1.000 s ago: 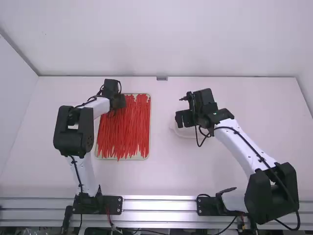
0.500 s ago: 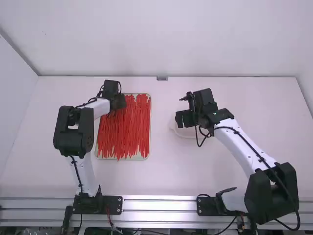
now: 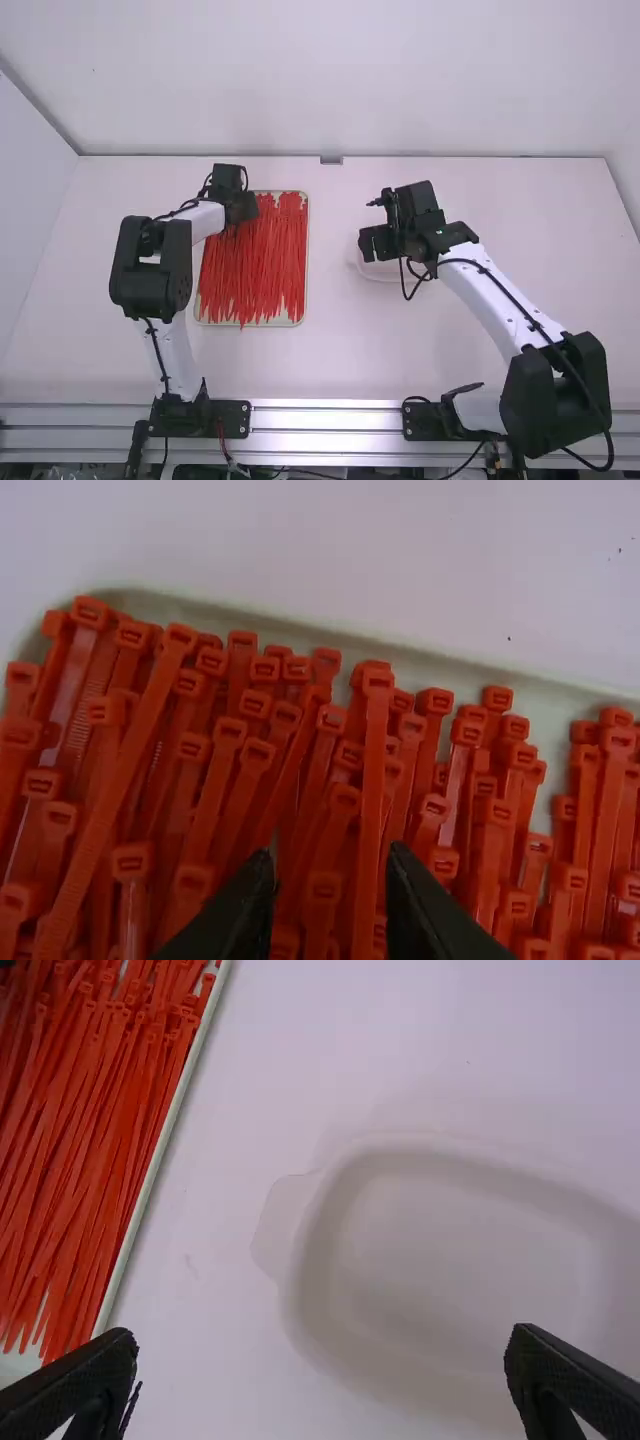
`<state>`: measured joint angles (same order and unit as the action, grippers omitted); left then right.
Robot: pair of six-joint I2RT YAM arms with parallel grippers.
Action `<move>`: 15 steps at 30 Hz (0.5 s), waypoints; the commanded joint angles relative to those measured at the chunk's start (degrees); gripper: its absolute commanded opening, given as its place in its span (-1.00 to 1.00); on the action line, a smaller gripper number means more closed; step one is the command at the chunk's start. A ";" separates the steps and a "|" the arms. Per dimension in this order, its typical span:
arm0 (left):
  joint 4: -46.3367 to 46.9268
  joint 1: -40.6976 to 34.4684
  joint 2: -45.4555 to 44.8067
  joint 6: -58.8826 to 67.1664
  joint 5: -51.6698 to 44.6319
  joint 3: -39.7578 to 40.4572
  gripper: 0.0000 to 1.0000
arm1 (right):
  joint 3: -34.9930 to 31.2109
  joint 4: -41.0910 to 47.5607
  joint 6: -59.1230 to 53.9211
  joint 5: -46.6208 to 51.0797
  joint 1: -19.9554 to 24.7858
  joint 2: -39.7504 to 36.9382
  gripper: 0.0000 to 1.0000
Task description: Fasten the cable tie
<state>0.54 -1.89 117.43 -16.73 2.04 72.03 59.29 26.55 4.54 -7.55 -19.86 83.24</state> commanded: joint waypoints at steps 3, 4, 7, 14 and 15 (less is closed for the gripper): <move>0.20 0.00 1.42 -0.22 0.26 -0.37 -0.41 | 1.81 0.02 -0.04 -0.17 -0.07 0.57 0.96; 0.50 -0.02 1.53 -0.22 -0.02 -0.37 -0.42 | 1.81 0.02 -0.04 -0.17 -0.07 0.57 0.96; 0.70 0.04 1.53 -0.22 0.00 -0.37 -0.42 | 1.81 0.00 -0.04 -0.17 -0.07 0.57 0.96; 0.33 -0.22 1.53 -0.24 -0.02 -0.37 -0.42 | 1.81 0.04 -0.04 -0.17 -0.07 0.57 0.96; 0.48 -0.37 1.53 -0.22 -0.02 -0.39 -0.42 | 1.81 0.04 -0.04 -0.17 -0.07 0.57 0.96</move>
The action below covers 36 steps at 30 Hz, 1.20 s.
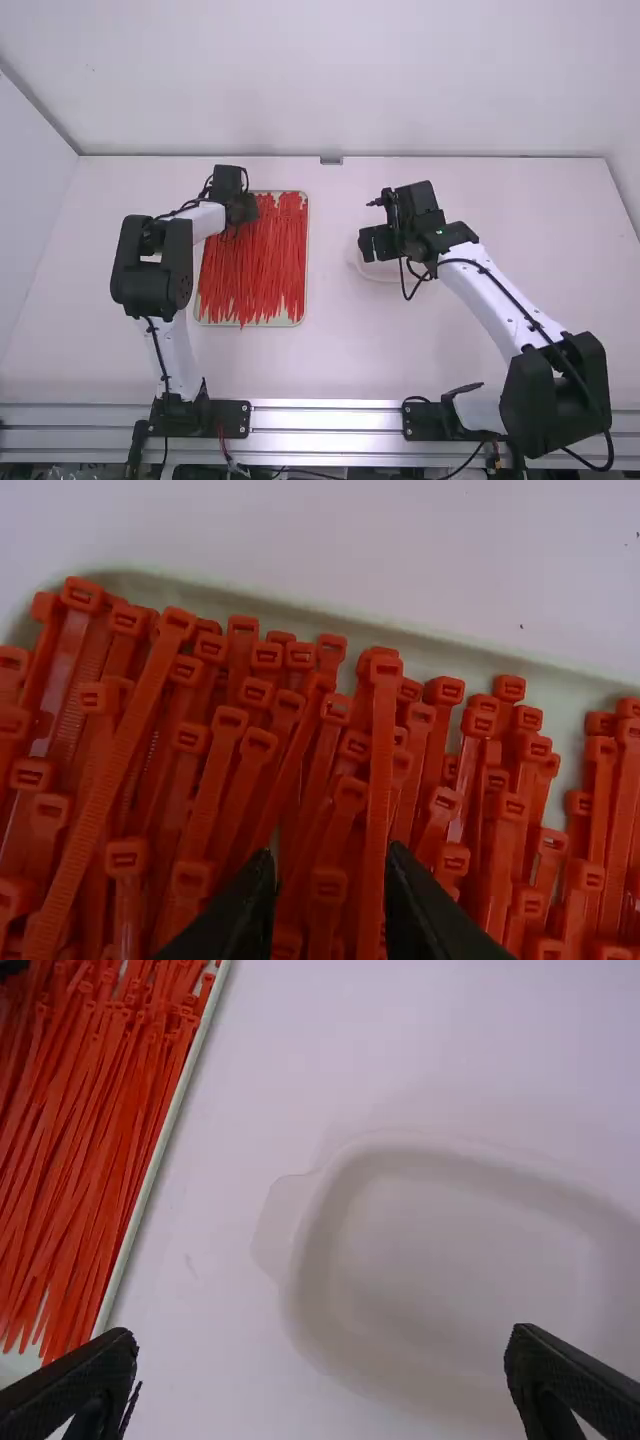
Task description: Fasten the cable tie
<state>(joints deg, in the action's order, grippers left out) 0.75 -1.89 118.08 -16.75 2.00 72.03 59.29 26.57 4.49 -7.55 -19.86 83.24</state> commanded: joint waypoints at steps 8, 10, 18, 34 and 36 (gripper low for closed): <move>0.28 -0.35 0.90 -0.20 0.07 -0.44 -0.49 | 1.81 0.02 0.00 -0.17 -0.07 0.57 0.96; 0.09 -0.39 0.90 -0.20 0.04 -0.63 -0.49 | 1.81 0.02 0.00 -0.20 -0.07 0.57 0.96; -1.73 -0.37 0.90 -0.39 0.04 -1.95 -0.48 | 1.81 0.04 0.00 -0.37 -0.07 0.57 0.96; -2.36 -0.37 0.92 -0.39 0.02 -2.03 -0.62 | 1.81 0.28 0.00 -0.35 -0.13 0.57 0.96; -2.36 -0.31 0.92 -0.37 0.07 -2.03 -0.64 | 1.81 0.28 0.02 -0.37 -0.13 0.57 0.96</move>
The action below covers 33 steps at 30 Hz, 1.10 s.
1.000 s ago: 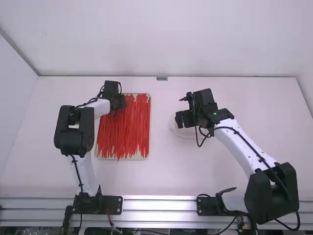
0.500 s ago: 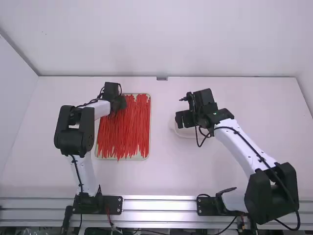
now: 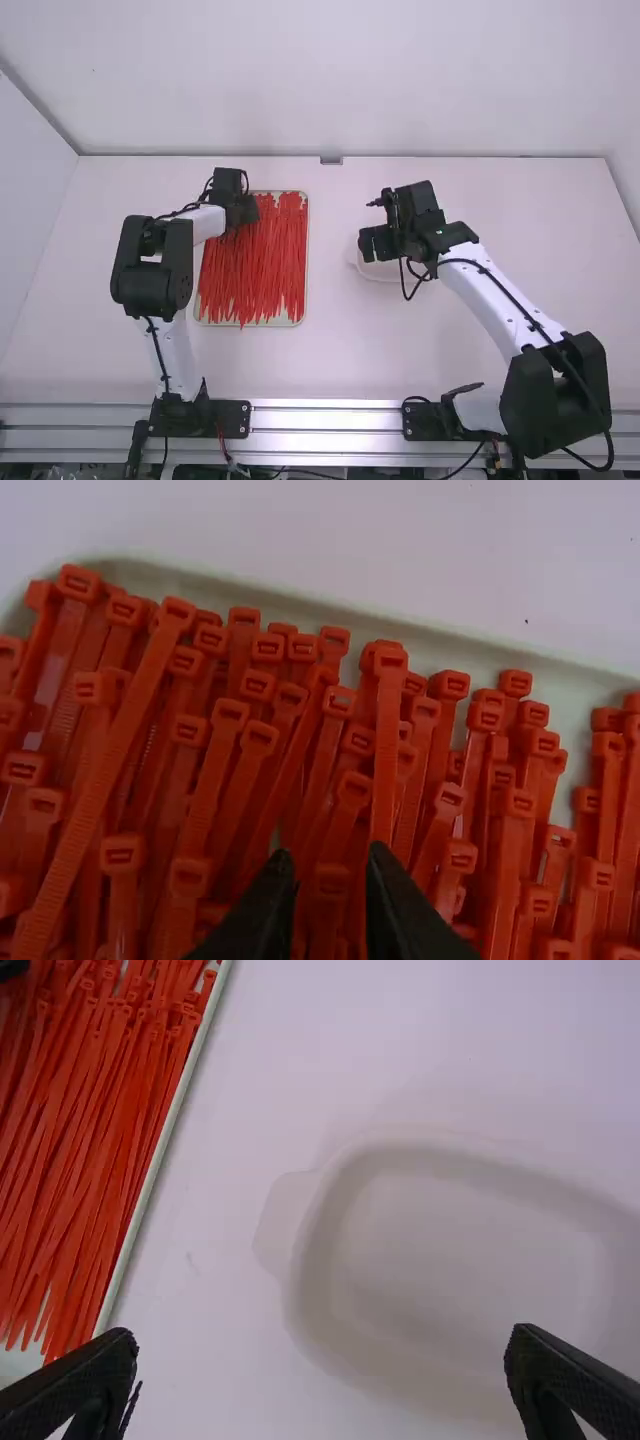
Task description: Fasten the cable tie
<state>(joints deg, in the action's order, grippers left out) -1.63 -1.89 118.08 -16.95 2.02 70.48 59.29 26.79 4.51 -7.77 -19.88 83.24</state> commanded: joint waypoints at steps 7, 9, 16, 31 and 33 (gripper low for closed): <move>0.04 -0.31 0.92 -0.20 0.02 -0.48 -0.71 | 1.81 0.07 -0.02 -0.17 -0.11 0.57 0.96; 0.00 -0.39 0.92 -0.17 0.00 -0.48 -0.72 | 1.81 0.07 0.00 -0.13 -0.11 0.57 0.96; -0.02 -0.39 0.92 -0.20 0.04 -0.48 -0.58 | 1.81 0.07 0.00 -0.13 -0.11 0.57 0.96; -0.90 -0.31 0.94 -0.22 0.00 -0.48 -0.53 | 1.81 0.04 -0.02 -0.17 -0.11 0.57 0.96; -0.81 -0.37 0.96 -0.20 0.00 -0.48 -0.53 | 1.81 0.07 -0.02 -0.15 -0.11 0.57 0.96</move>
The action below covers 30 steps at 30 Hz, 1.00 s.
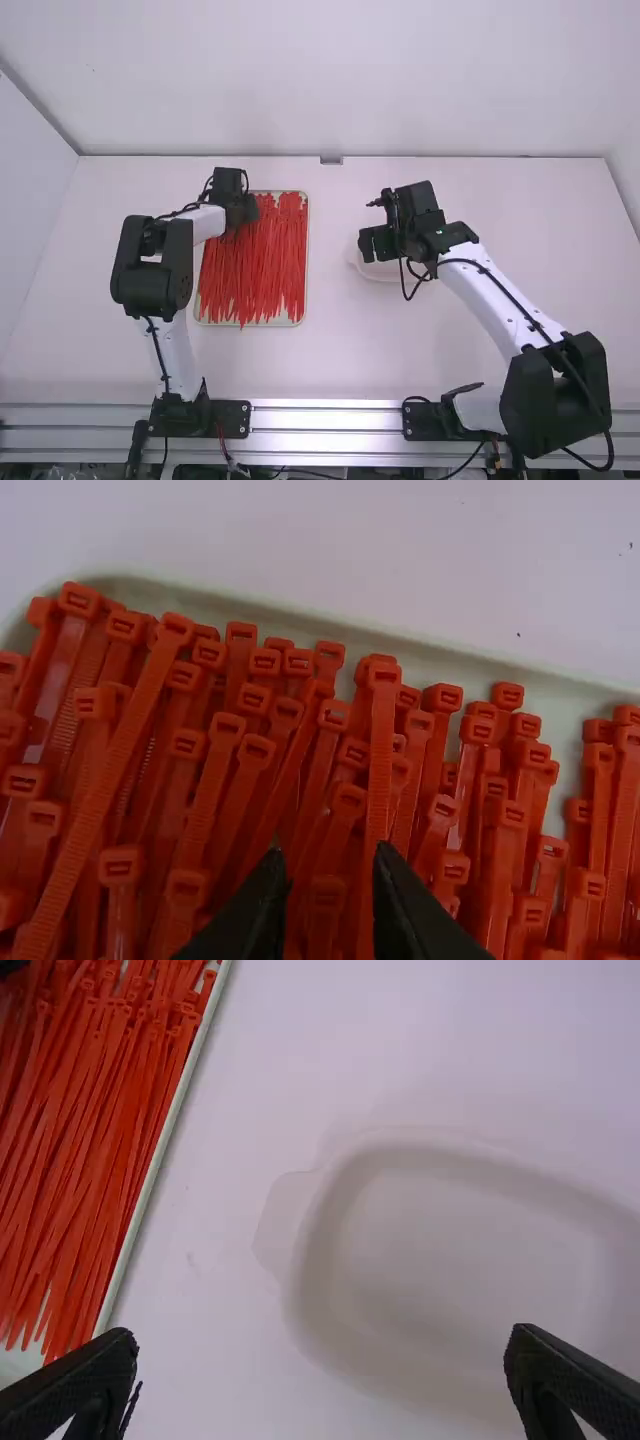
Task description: Fasten the cable tie
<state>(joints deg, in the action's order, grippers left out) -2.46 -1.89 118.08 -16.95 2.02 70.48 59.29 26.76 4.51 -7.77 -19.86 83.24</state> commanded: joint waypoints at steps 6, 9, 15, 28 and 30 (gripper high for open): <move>0.02 -0.39 1.18 -0.42 -0.02 -0.48 -0.53 | 1.81 0.09 -0.02 -0.17 -0.13 0.57 0.96; 0.26 -0.37 1.18 -0.42 0.07 -0.48 -0.52 | 1.81 0.09 -0.02 -0.20 -0.13 0.57 0.96; -0.04 -0.35 1.20 -0.44 0.02 -0.48 -0.52 | 1.81 0.07 0.00 -0.20 -0.13 0.57 0.96; -1.92 -0.26 4.09 -1.68 -0.66 -0.48 -0.58 | 1.81 0.11 -0.02 -0.15 -0.13 0.57 0.96; -2.75 -0.42 4.09 -1.68 -1.42 -0.46 -0.58 | 1.81 0.09 -0.02 -0.11 -0.11 0.57 0.96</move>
<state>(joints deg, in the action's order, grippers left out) -5.45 -1.89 120.53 -18.26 1.54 70.50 59.29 26.76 4.49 -7.79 -19.88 83.24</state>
